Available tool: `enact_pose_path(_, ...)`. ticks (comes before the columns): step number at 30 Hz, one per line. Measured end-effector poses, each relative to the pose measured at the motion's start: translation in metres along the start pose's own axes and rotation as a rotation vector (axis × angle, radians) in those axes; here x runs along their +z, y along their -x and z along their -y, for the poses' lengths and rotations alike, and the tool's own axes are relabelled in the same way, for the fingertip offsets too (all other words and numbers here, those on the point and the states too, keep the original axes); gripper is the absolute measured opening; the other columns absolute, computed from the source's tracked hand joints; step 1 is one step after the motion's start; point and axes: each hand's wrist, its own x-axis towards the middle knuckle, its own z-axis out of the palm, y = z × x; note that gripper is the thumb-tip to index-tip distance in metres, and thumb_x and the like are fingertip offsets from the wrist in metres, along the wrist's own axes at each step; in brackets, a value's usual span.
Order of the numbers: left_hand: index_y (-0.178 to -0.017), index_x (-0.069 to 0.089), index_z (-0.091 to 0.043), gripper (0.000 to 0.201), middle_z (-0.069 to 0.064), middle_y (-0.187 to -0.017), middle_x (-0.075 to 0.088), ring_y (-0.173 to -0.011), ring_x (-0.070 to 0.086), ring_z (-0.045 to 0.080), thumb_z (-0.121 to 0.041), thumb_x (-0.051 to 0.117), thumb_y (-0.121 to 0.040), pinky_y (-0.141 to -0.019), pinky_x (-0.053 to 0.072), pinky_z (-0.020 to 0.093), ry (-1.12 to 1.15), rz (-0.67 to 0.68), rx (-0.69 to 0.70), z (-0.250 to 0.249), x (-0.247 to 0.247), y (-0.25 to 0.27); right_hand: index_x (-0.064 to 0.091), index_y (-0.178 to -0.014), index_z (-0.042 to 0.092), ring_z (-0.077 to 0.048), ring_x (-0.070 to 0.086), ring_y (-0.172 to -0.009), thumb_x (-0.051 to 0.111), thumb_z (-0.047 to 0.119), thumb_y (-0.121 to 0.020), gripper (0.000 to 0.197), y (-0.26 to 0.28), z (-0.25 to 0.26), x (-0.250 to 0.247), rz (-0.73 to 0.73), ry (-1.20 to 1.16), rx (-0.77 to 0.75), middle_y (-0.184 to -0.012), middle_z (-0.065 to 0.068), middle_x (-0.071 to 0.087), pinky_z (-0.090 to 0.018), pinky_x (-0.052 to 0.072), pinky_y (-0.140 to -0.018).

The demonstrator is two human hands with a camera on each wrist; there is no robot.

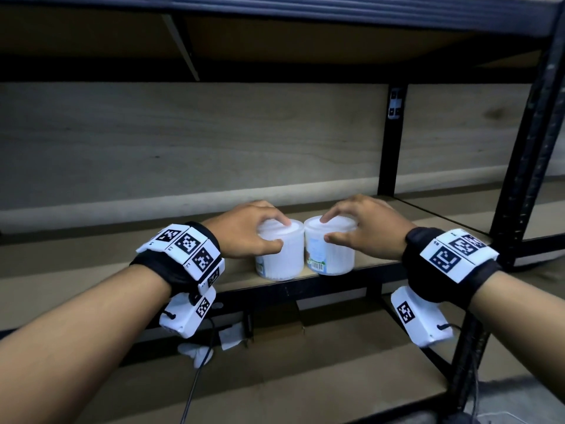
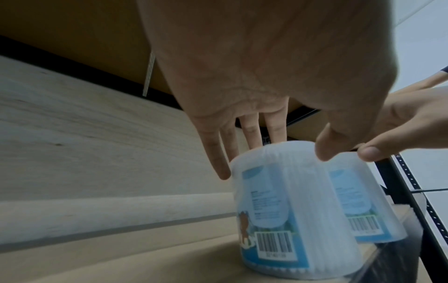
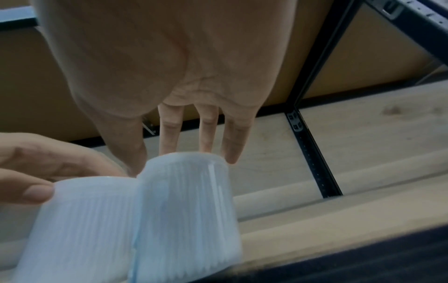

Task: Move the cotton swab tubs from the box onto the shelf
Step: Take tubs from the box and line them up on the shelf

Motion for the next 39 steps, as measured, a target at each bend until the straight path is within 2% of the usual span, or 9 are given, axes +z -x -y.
enact_pose_path(2, -0.121, 0.063, -0.034, 0.036, -0.012, -0.119, 0.058, -0.11, 0.053, 0.008, -0.038, 0.068, -0.085, -0.091, 0.044, 0.025, -0.044, 0.0, 0.031, -0.005, -0.003, 0.004, 0.067, -0.112, 0.041, -0.015, 0.049, -0.119, 0.07, 0.046, -0.083, 0.03, 0.0, 0.006, -0.006, 0.01, 0.045, -0.023, -0.12, 0.007, 0.059, -0.025, 0.035, -0.092)
enact_pose_path(5, -0.118, 0.064, -0.035, 0.032, -0.013, -0.116, 0.062, -0.105, 0.057, 0.005, -0.035, 0.068, -0.086, -0.09, 0.048, 0.027, -0.05, -0.026, 0.05, -0.011, -0.006, 0.008, 0.069, -0.107, 0.042, -0.013, 0.055, -0.113, 0.069, 0.04, -0.084, 0.023, 0.0, 0.013, -0.01, 0.026, 0.074, -0.049, -0.117, 0.012, 0.066, -0.028, 0.043, -0.092)
enact_pose_path(12, -0.115, 0.066, -0.036, 0.029, -0.013, -0.114, 0.064, -0.101, 0.059, 0.006, -0.03, 0.064, -0.087, -0.09, 0.05, 0.031, -0.145, -0.039, 0.055, -0.018, -0.005, 0.008, 0.072, -0.101, 0.042, -0.009, 0.061, -0.096, 0.067, 0.025, -0.085, 0.024, 0.0, 0.018, -0.009, 0.029, 0.05, -0.024, -0.103, 0.015, 0.07, -0.03, 0.052, -0.09)
enact_pose_path(23, -0.115, 0.067, -0.034, 0.028, -0.017, -0.116, 0.066, -0.101, 0.063, 0.006, -0.029, 0.066, -0.087, -0.091, 0.053, 0.034, -0.124, -0.008, 0.045, -0.009, -0.005, -0.008, 0.074, -0.088, 0.042, -0.008, 0.063, -0.091, 0.077, 0.023, -0.08, 0.02, -0.016, 0.006, -0.007, 0.041, -0.01, -0.011, -0.092, 0.013, 0.072, -0.033, 0.054, -0.087)
enact_pose_path(27, -0.115, 0.068, -0.033, 0.029, -0.015, -0.115, 0.068, -0.101, 0.064, 0.008, -0.026, 0.066, -0.087, -0.092, 0.053, 0.032, -0.117, -0.003, 0.04, -0.005, -0.002, -0.023, 0.077, -0.089, 0.038, -0.01, 0.064, -0.096, 0.079, 0.02, -0.079, 0.021, -0.029, 0.0, -0.006, 0.054, 0.003, 0.003, -0.093, 0.011, 0.073, -0.031, 0.054, -0.088)
enact_pose_path(30, -0.114, 0.069, -0.03, 0.029, -0.013, -0.116, 0.068, -0.102, 0.062, 0.008, -0.023, 0.067, -0.086, -0.092, 0.05, 0.027, -0.125, 0.009, 0.048, -0.001, -0.002, -0.038, 0.078, -0.09, 0.034, -0.008, 0.066, -0.093, 0.079, 0.014, -0.079, 0.024, -0.041, -0.004, -0.007, 0.072, 0.008, 0.007, -0.093, 0.008, 0.073, -0.024, 0.052, -0.082)
enact_pose_path(33, -0.115, 0.069, -0.026, 0.029, -0.012, -0.116, 0.068, -0.094, 0.057, 0.005, -0.02, 0.068, -0.087, -0.081, 0.041, 0.017, -0.149, 0.011, 0.064, 0.001, -0.002, -0.052, 0.079, -0.091, 0.032, -0.008, 0.066, -0.091, 0.079, 0.01, -0.078, 0.026, -0.054, -0.008, -0.007, 0.102, 0.031, 0.032, -0.09, 0.01, 0.072, -0.022, 0.049, -0.077)
enact_pose_path(36, -0.113, 0.07, -0.026, 0.028, -0.012, -0.114, 0.069, -0.088, 0.055, 0.002, -0.018, 0.069, -0.085, -0.077, 0.039, 0.014, -0.139, -0.004, 0.051, 0.007, 0.001, -0.066, 0.079, -0.092, 0.031, -0.009, 0.066, -0.091, 0.079, 0.008, -0.077, 0.027, -0.066, -0.012, -0.006, 0.112, 0.022, 0.074, -0.086, 0.012, 0.07, -0.021, 0.048, -0.077)
enact_pose_path(39, -0.109, 0.072, -0.025, 0.028, -0.011, -0.111, 0.071, -0.088, 0.058, 0.003, -0.015, 0.071, -0.083, -0.086, 0.047, 0.018, -0.093, -0.012, 0.04, 0.017, 0.006, -0.08, 0.079, -0.095, 0.029, -0.01, 0.065, -0.093, 0.079, 0.008, -0.078, 0.026, -0.079, -0.017, -0.003, 0.133, 0.048, 0.086, -0.089, 0.009, 0.07, -0.02, 0.046, -0.079)
